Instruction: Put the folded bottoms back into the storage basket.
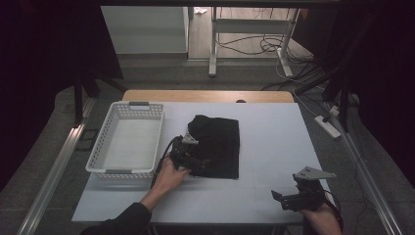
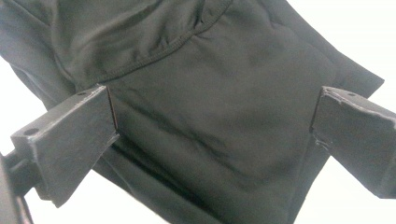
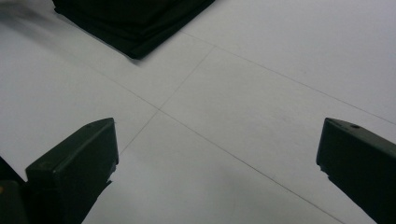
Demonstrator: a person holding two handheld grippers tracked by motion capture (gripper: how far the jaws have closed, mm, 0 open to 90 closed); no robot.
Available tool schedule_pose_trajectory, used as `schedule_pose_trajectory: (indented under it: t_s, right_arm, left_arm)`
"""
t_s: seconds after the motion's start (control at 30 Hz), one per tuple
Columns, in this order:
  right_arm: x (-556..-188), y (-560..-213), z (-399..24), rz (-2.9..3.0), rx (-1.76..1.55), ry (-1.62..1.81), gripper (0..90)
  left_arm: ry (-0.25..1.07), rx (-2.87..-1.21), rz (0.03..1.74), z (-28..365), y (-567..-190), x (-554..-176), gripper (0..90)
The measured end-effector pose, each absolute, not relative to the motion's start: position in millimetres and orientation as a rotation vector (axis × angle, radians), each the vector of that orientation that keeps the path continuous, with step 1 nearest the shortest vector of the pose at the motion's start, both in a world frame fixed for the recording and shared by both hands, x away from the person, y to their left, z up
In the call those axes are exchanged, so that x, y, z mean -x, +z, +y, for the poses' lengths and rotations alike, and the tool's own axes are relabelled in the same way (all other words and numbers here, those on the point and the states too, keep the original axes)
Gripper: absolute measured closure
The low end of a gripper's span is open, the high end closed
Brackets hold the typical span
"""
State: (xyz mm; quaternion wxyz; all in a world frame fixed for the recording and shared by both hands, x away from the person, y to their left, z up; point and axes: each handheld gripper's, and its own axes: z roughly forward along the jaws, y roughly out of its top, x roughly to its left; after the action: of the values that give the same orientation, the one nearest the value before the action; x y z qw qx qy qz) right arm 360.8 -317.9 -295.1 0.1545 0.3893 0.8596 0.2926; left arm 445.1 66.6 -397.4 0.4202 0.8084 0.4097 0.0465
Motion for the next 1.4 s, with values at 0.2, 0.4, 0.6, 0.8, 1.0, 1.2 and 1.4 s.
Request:
schedule_pose_trajectory:
  t_s: [0.2, 0.4, 0.6, 0.8, 1.0, 1.2, 1.4]
  right_arm:
    - [-360.9, -295.1, -318.0, 2.463, -1.118, 0.842, 0.0]
    - [-361.1, -295.1, -318.3, 2.463, -1.123, 0.845, 0.0]
    - [-361.2, -295.1, -318.4, 2.465, -1.123, 0.846, 0.0]
    - [-361.2, -295.1, -318.6, 2.465, -1.124, 0.847, 0.0]
    - [-361.4, -295.0, -319.2, 2.465, -1.126, 0.850, 0.0]
    - [-361.4, -295.0, -319.2, 2.466, -1.126, 0.852, 0.0]
    - [-361.4, -295.0, -319.4, 2.465, -1.129, 0.855, 0.0]
  left_arm:
    - [0.121, -2.023, 1.036, 64.9, -398.3, -454.1, 0.0]
    - [0.122, -2.017, 1.061, 65.5, -400.8, -465.5, 0.0]
    - [0.115, -2.022, 1.089, 65.9, -401.9, -480.5, 0.0]
    - [0.137, -2.021, 1.123, 66.9, -402.9, -493.0, 0.0]
    - [0.157, -2.032, 1.159, 68.1, -407.7, -508.2, 0.0]
    - [0.153, -2.004, 1.193, 71.6, -408.3, -521.5, 0.0]
    - [0.156, -1.993, 1.220, 73.4, -410.2, -533.6, 0.0]
